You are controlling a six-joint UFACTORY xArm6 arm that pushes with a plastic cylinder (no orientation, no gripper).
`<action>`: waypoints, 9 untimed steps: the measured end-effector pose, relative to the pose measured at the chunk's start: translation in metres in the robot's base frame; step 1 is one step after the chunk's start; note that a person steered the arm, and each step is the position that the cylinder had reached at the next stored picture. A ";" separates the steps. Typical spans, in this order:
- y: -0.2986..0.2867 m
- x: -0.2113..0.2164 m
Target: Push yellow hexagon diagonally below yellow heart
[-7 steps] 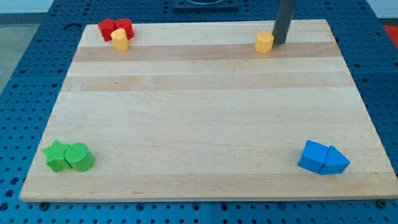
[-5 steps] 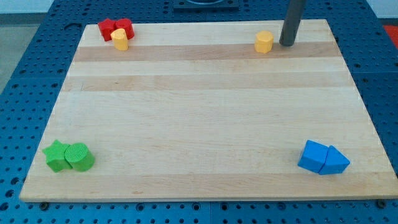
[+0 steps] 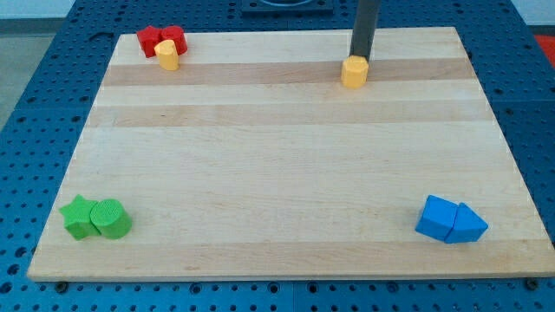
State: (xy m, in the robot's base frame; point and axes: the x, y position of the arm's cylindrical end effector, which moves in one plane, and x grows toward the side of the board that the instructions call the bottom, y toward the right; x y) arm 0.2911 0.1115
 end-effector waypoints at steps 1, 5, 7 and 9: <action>0.004 0.002; -0.034 0.072; -0.088 0.070; -0.140 0.105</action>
